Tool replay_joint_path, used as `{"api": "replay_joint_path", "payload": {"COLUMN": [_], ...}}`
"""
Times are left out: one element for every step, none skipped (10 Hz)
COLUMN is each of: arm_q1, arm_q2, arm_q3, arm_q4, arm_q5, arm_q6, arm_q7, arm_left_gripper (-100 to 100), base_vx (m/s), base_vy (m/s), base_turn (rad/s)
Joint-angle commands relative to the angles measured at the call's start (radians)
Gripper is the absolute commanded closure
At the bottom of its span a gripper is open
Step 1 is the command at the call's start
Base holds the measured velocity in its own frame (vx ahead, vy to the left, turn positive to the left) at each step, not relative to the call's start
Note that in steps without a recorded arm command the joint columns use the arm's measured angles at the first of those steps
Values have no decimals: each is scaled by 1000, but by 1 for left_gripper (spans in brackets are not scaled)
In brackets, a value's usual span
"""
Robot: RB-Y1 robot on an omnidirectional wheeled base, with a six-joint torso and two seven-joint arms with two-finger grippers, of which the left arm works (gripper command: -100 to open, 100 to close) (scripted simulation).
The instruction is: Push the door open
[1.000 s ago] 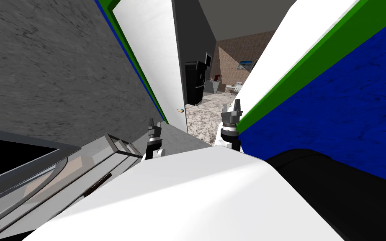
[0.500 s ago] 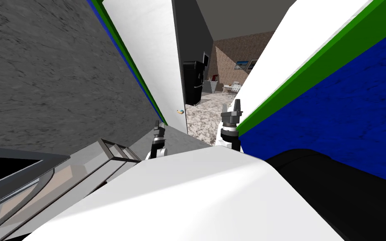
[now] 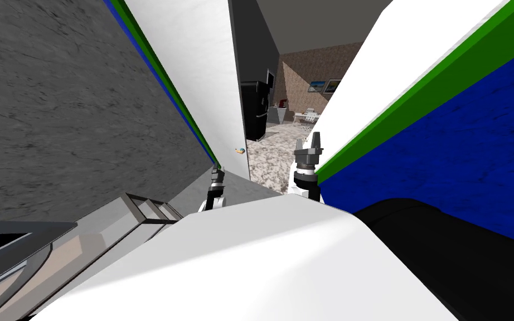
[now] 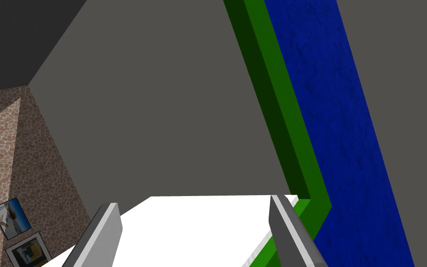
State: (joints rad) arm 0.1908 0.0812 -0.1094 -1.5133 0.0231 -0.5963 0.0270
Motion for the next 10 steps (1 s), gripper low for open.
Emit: {"api": "replay_joint_path", "payload": {"arm_q1": [-12, -25, -38, -52, -52, -65, -78, -78, -91, -104], "arm_q2": [1, 1, 1, 1, 1, 1, 1, 1, 0, -1], "arm_q3": [-3, -9, -15, -20, -20, -26, -32, -32, -38, -43], "arm_q4": [31, 64, 96, 125, 128, 161, 190, 193, 225, 256], "arm_q5": [-2, -6, -10, -14, -14, -18, -22, -22, -26, -30], "arm_q6": [-10, -17, -25, -32, -32, -39, -46, -46, -53, -60], "arm_q7": [3, 7, 10, 14, 14, 17, 21, 21, 24, 27], "arm_left_gripper": [-100, -100, -100, -100, -100, -100, -100, -100, -100, -100], "base_vx": [51, 44, 62, 81, 56, 53, 61, 46, 43, 61], "base_vy": [54, 43, 60, 75, 56, 44, 65, 48, 40, 61], "base_turn": [-20, -42, -96, -81, -31, -47, -91, -36, -53, -87]}}
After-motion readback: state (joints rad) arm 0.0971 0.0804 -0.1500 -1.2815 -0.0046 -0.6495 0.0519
